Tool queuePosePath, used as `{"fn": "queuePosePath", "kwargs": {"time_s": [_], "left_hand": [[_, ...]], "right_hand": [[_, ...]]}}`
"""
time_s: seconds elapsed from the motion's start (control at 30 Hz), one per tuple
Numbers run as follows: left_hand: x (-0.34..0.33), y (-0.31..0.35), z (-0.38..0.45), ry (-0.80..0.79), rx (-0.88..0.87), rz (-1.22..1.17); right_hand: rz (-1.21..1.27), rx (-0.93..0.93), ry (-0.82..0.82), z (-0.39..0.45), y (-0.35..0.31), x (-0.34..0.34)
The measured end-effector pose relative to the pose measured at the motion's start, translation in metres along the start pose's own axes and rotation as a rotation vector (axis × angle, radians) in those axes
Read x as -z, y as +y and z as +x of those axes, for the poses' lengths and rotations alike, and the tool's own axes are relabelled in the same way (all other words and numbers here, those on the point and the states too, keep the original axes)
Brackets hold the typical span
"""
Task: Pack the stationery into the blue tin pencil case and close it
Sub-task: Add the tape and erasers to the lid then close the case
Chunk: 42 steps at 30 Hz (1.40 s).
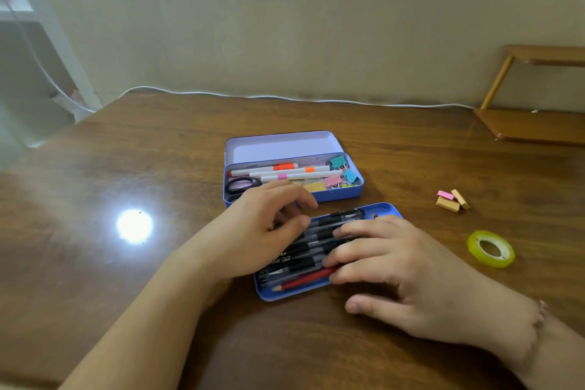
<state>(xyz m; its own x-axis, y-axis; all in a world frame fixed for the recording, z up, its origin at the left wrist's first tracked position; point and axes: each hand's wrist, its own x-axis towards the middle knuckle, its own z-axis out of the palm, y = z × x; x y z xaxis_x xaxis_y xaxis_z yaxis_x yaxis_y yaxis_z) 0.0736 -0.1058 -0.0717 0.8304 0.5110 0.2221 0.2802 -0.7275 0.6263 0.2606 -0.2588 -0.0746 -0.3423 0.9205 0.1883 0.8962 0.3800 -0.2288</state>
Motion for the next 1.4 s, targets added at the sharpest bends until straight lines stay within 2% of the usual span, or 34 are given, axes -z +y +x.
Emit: {"fn": "queuePosePath", "kwargs": {"time_s": [0.07, 0.13, 0.2, 0.23, 0.27, 0.33, 0.4, 0.53, 0.73, 0.87, 0.93, 1.07, 1.17, 1.23, 1.33, 1.4], "left_hand": [[-0.001, -0.001, 0.0, -0.042, -0.031, 0.012], [-0.002, -0.001, 0.001, -0.06, -0.093, 0.039], [-0.003, 0.0, -0.001, -0.113, -0.132, 0.058], [-0.003, 0.002, -0.002, -0.158, -0.125, 0.067], [-0.004, 0.002, -0.004, -0.201, -0.112, 0.083], [-0.007, 0.003, -0.006, -0.251, -0.102, 0.132], [-0.007, 0.002, -0.006, -0.258, -0.112, 0.156], [-0.004, 0.004, -0.007, -0.266, -0.108, 0.176], [-0.005, 0.004, -0.006, -0.254, -0.145, 0.19], [-0.005, 0.005, -0.005, -0.234, -0.161, 0.177], [-0.005, 0.006, -0.006, -0.232, -0.167, 0.166], [-0.004, 0.006, -0.006, -0.239, -0.171, 0.177], [-0.004, 0.006, -0.006, -0.251, -0.167, 0.186], [-0.004, 0.005, -0.006, -0.24, -0.169, 0.182], [-0.004, 0.005, -0.006, -0.223, -0.162, 0.171], [-0.004, 0.005, -0.005, -0.224, -0.156, 0.164]], "right_hand": [[0.004, 0.024, 0.001, -0.001, -0.002, 0.002], [0.084, 0.004, 0.091, -0.002, 0.001, 0.009], [0.193, -0.155, 0.327, -0.006, 0.013, 0.021], [0.177, -0.264, 0.436, -0.009, 0.024, 0.026], [0.091, -0.39, 0.478, -0.013, 0.037, 0.031], [-0.13, -0.677, 0.312, -0.019, 0.059, 0.036], [-0.171, -0.881, 0.09, -0.027, 0.073, 0.04], [-0.019, -1.024, -0.061, -0.045, 0.075, 0.066], [0.072, -0.988, -0.279, -0.06, 0.067, 0.075], [0.039, -0.925, -0.288, -0.054, 0.063, 0.066], [0.002, -0.834, -0.223, -0.054, 0.063, 0.066], [0.059, -0.543, 0.212, -0.029, 0.048, 0.049], [0.087, -0.468, 0.211, -0.009, 0.038, 0.024], [0.083, -0.486, 0.163, -0.004, 0.039, 0.014], [0.143, -0.516, 0.224, -0.002, 0.042, 0.011], [0.098, -0.495, 0.208, -0.002, 0.044, 0.011]]}}
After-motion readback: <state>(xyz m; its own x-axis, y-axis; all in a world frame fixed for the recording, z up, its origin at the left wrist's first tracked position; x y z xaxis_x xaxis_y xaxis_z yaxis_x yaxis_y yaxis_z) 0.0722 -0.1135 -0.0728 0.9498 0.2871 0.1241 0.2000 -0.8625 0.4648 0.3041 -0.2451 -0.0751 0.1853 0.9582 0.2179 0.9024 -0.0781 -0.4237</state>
